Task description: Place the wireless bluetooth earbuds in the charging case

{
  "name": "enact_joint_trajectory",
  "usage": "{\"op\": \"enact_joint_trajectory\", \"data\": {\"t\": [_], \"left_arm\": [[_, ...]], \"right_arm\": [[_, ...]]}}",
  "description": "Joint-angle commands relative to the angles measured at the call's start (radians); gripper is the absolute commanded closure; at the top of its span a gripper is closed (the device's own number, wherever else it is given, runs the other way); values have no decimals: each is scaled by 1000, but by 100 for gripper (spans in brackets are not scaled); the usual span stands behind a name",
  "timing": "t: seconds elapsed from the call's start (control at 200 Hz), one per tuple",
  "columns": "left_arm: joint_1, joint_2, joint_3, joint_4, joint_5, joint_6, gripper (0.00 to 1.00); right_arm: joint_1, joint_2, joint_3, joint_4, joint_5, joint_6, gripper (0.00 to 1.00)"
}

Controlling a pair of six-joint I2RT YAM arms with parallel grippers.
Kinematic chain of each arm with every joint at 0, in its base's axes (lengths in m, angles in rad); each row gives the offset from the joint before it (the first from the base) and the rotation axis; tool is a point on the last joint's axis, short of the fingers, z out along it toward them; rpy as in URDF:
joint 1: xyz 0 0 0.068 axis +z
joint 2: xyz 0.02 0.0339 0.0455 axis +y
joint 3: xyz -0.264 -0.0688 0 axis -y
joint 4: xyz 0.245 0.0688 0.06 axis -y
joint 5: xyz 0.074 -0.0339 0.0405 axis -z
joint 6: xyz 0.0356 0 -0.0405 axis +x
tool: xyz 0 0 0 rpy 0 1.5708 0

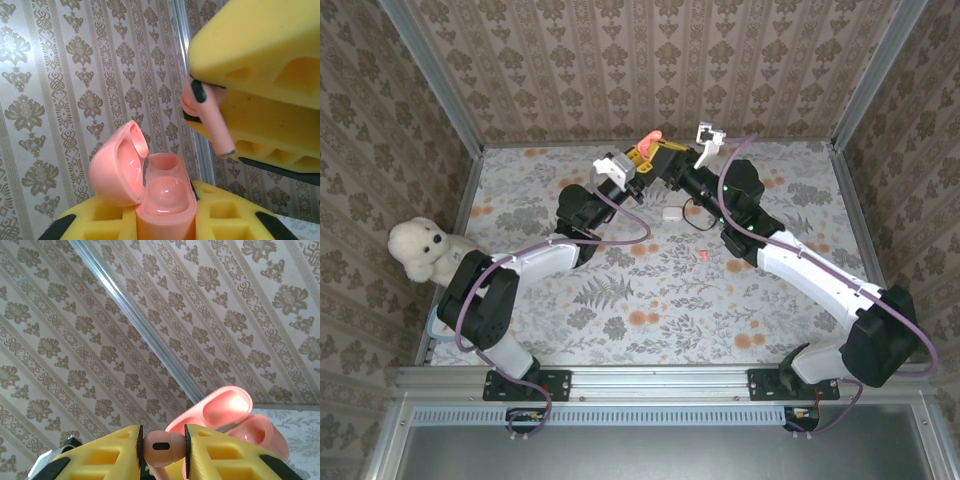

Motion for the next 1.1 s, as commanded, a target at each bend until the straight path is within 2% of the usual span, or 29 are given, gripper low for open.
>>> {"op": "enact_joint_trajectory", "data": {"t": [0.0,0.545,1.095], "left_arm": [[-10,-18,32,-2,17,-27,100],[-25,-44,65,-78,9,-82,100],[-29,-57,64,-80,12,-99,100]], "right_arm": [[0,20,33,40,-15,0,72],[13,50,-1,117,39,-32,73],[22,47,-31,129,101,-79,73]]}}
